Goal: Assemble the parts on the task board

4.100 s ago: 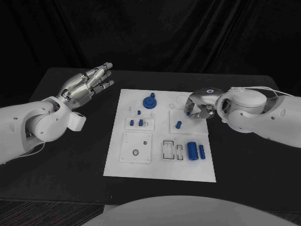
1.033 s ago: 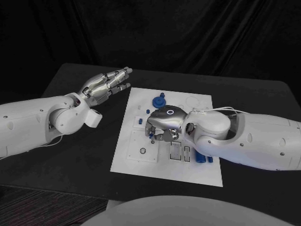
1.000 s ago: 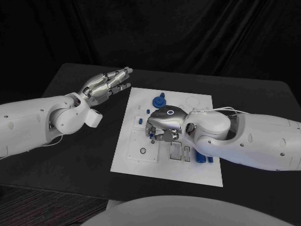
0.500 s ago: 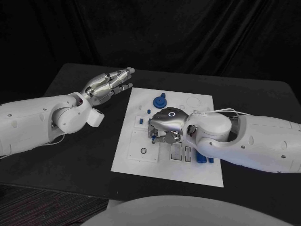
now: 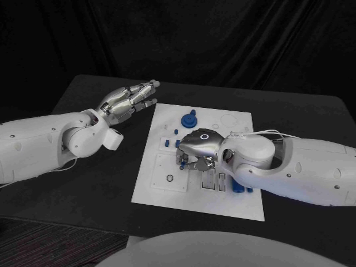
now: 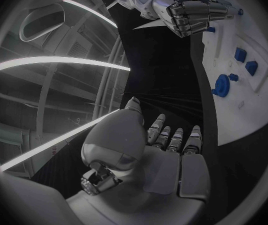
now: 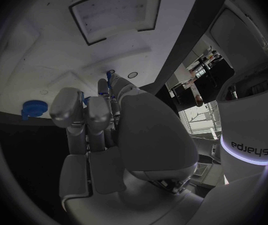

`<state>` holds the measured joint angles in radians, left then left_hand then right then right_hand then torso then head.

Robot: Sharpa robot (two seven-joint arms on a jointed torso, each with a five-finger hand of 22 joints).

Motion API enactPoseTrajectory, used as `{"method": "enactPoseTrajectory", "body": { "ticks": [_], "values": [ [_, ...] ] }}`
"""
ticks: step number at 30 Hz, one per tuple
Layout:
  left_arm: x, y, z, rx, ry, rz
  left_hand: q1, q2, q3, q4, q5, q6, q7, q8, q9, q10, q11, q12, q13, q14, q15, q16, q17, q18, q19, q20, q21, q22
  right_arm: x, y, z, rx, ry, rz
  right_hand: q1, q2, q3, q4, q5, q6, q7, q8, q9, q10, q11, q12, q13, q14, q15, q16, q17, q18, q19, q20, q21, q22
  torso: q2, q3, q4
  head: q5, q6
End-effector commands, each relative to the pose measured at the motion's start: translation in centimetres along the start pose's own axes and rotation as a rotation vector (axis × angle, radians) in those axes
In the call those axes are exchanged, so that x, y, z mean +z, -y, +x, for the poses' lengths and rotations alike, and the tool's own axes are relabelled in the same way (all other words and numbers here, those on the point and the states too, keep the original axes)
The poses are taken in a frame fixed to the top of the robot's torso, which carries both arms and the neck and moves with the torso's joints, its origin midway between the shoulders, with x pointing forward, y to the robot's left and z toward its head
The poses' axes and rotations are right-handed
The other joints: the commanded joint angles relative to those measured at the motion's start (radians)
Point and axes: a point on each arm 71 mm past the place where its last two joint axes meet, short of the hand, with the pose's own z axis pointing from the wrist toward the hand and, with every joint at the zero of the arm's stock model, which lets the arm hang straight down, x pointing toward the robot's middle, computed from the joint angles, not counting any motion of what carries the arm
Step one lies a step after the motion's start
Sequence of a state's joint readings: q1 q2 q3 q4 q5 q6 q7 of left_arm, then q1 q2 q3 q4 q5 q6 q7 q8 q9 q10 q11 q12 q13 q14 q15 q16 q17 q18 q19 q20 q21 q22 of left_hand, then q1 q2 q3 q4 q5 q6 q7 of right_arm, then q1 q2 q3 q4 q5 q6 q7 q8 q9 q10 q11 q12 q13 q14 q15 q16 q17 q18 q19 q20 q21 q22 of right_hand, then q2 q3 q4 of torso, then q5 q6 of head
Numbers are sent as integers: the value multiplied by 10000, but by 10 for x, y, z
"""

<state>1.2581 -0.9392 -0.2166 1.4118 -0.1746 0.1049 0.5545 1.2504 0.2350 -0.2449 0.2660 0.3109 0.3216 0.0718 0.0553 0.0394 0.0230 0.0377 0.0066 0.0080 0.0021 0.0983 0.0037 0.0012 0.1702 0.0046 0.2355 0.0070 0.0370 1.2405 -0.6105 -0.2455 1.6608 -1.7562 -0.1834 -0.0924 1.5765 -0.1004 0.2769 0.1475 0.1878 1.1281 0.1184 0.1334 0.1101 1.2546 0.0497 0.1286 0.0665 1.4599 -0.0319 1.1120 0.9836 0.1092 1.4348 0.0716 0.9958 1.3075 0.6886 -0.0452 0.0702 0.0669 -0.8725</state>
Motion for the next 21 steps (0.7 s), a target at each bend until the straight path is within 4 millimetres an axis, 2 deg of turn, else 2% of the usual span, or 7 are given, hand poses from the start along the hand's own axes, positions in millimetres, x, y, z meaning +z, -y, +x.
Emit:
{"method": "enactPoseTrajectory", "body": {
  "ticks": [1, 21],
  "values": [
    [1, 0, 2, -172, -116, 111, 87, 39, 1, -40, 38, 47, 45, 65, 16, -20, 33, 50, -3, -21, 82, -37, -12, 109, 39, 39, 15, 10, 0, -1, 3, -32, -27, 108, 37, -29, 9, -38, -68, 20, -24, -15, 14, 85, -5, -40, 12, 59, 20, -21, -10, -165, -32, 21, 7, 1417, -4, -2, -13, 20, -1],
    [1, -2, 1, -188, -149, 6, 96, 49, 6, -52, 47, 123, 56, 88, 27, -30, 40, 46, -6, -21, 89, -37, -12, 109, 42, 46, 16, 15, 1, -3, 8, 83, -27, 128, 22, -37, 0, -32, -96, 45, -31, -16, 10, 129, -15, -40, 19, 56, 14, -38, -34, -162, -38, 19, 6, 1415, 0, -6, 3, 44, -1]
  ]
}}
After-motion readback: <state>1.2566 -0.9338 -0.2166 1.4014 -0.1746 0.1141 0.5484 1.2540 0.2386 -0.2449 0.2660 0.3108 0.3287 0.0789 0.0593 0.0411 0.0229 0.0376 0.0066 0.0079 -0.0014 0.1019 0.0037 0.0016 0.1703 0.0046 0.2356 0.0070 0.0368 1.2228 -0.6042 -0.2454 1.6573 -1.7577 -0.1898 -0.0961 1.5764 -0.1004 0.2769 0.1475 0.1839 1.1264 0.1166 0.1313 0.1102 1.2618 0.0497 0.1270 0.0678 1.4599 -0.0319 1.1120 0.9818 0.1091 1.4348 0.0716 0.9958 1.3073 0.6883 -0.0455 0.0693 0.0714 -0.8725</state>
